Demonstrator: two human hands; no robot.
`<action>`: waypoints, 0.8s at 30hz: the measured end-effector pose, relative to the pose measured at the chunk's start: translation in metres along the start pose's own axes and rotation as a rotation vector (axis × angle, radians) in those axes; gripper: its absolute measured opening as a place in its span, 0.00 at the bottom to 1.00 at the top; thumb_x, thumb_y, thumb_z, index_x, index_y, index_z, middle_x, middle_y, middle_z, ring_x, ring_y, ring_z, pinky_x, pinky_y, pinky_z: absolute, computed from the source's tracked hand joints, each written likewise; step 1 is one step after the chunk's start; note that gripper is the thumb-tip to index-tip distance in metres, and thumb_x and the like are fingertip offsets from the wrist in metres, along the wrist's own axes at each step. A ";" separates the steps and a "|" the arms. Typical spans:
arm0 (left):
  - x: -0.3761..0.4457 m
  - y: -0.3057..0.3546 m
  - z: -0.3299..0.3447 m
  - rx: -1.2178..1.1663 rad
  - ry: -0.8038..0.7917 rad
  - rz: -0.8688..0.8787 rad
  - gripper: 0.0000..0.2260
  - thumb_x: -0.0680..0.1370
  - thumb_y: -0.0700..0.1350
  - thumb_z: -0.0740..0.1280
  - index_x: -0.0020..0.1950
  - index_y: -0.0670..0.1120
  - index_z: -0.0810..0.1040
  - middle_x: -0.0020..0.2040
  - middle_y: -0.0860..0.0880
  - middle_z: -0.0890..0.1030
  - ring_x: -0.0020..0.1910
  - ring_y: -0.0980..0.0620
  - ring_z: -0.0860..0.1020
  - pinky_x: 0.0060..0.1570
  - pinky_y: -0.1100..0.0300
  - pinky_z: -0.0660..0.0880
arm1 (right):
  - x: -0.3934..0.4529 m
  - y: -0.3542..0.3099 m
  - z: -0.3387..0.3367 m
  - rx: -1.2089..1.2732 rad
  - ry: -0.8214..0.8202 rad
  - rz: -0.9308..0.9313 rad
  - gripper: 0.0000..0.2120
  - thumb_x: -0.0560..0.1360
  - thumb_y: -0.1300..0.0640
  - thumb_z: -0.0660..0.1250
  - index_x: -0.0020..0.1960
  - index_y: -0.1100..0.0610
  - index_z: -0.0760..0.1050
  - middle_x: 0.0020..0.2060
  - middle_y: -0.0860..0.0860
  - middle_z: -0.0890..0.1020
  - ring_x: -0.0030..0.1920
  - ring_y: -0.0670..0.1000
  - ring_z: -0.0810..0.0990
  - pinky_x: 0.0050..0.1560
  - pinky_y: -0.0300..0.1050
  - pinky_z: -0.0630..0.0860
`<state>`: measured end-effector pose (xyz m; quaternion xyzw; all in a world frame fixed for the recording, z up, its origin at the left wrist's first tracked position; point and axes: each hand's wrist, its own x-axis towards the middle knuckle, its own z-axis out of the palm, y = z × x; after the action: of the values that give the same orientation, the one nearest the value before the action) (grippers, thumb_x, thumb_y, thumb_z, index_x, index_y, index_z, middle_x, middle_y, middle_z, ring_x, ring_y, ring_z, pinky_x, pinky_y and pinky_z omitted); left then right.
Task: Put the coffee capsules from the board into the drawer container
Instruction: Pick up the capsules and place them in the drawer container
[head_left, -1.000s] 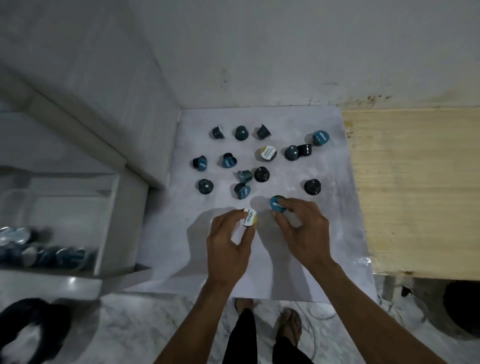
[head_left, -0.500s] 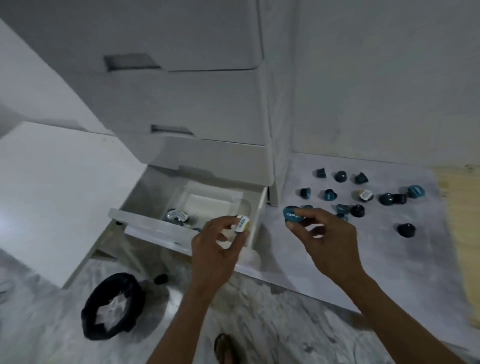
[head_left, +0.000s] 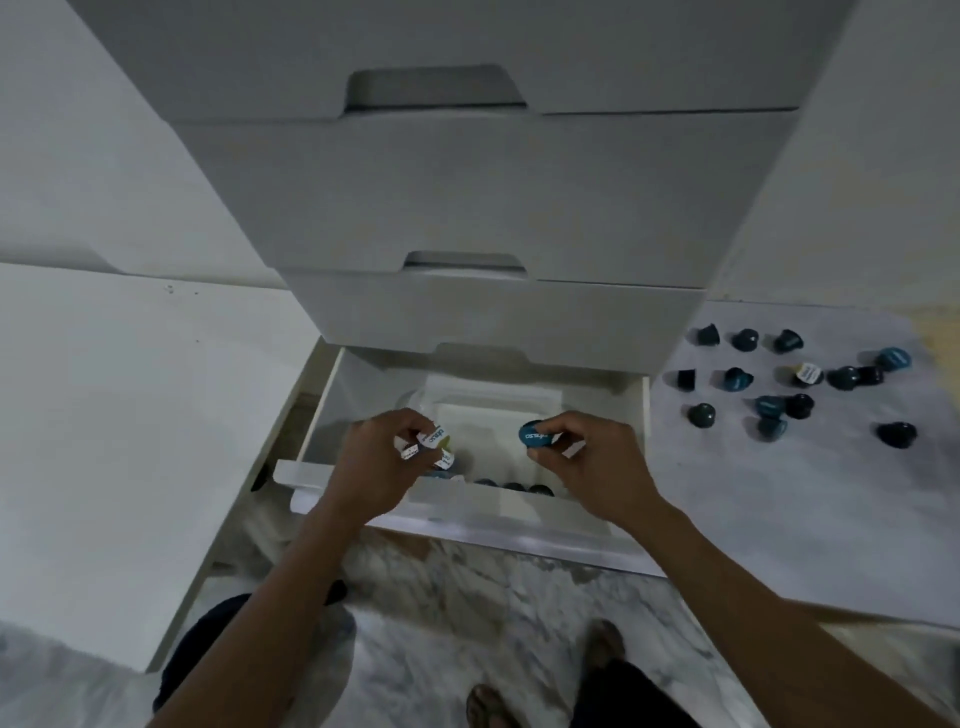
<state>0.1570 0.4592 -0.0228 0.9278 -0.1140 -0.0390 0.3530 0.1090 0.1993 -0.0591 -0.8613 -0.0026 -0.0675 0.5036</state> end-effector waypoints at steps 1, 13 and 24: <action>0.011 -0.005 0.003 0.002 -0.051 0.030 0.07 0.69 0.42 0.77 0.45 0.47 0.83 0.39 0.57 0.82 0.41 0.63 0.79 0.38 0.74 0.72 | 0.007 0.001 0.008 -0.010 -0.020 0.010 0.08 0.69 0.57 0.77 0.47 0.50 0.83 0.41 0.35 0.81 0.39 0.44 0.81 0.40 0.35 0.77; 0.092 -0.045 0.059 0.110 -0.483 0.037 0.09 0.68 0.42 0.78 0.46 0.45 0.82 0.42 0.50 0.82 0.42 0.53 0.80 0.38 0.75 0.70 | 0.065 0.043 0.063 -0.228 -0.420 0.173 0.09 0.71 0.56 0.74 0.51 0.52 0.83 0.43 0.43 0.82 0.39 0.44 0.77 0.42 0.38 0.75; 0.104 -0.054 0.081 0.091 -0.626 -0.033 0.10 0.67 0.39 0.79 0.45 0.44 0.82 0.42 0.49 0.83 0.42 0.54 0.80 0.39 0.71 0.74 | 0.072 0.060 0.072 -0.263 -0.505 0.201 0.08 0.70 0.57 0.74 0.49 0.53 0.81 0.43 0.49 0.83 0.42 0.47 0.79 0.44 0.42 0.76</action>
<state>0.2552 0.4211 -0.1178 0.8874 -0.2035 -0.3234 0.2581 0.1930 0.2280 -0.1372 -0.9047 -0.0337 0.1991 0.3751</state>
